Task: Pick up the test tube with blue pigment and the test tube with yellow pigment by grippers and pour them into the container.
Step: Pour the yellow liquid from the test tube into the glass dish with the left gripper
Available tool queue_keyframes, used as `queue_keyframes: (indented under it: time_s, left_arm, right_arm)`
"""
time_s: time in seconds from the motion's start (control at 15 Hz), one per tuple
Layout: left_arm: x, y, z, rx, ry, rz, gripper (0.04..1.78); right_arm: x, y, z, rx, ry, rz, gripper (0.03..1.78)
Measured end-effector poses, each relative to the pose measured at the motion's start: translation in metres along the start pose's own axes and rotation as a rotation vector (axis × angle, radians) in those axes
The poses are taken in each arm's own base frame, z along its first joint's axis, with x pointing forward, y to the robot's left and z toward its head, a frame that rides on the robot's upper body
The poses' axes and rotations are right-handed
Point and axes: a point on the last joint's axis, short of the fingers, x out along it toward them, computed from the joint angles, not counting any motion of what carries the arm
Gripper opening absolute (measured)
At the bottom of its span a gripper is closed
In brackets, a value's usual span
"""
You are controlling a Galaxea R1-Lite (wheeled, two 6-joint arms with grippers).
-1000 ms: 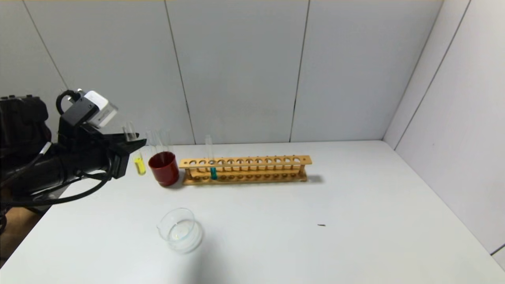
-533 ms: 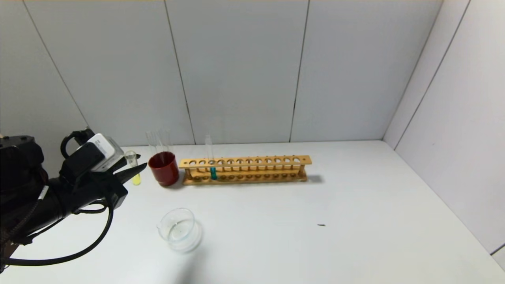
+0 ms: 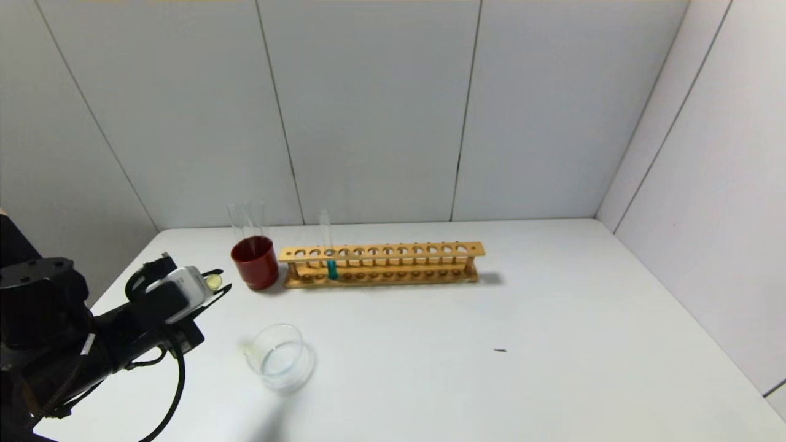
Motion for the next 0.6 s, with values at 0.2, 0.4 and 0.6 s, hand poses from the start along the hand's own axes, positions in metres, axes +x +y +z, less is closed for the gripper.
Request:
queue_keyframes:
  time_s: [0.2, 0.4, 0.6]
  left_arm:
    - [-0.003, -0.013, -0.01, 0.119, 0.051, -0.042, 0.32]
    - [0.0, -0.017, -0.014, 0.247, 0.053, -0.049, 0.32]
    - [0.001, -0.019, -0.016, 0.339, 0.05, -0.058, 0.32]
  right_arm:
    - [0.0, 0.0, 0.0, 0.0, 0.0, 0.0, 1.75]
    - [0.0, 0.0, 0.0, 0.0, 0.0, 0.0, 1.75]
    - [0.0, 0.0, 0.0, 0.0, 0.0, 0.0, 1.75]
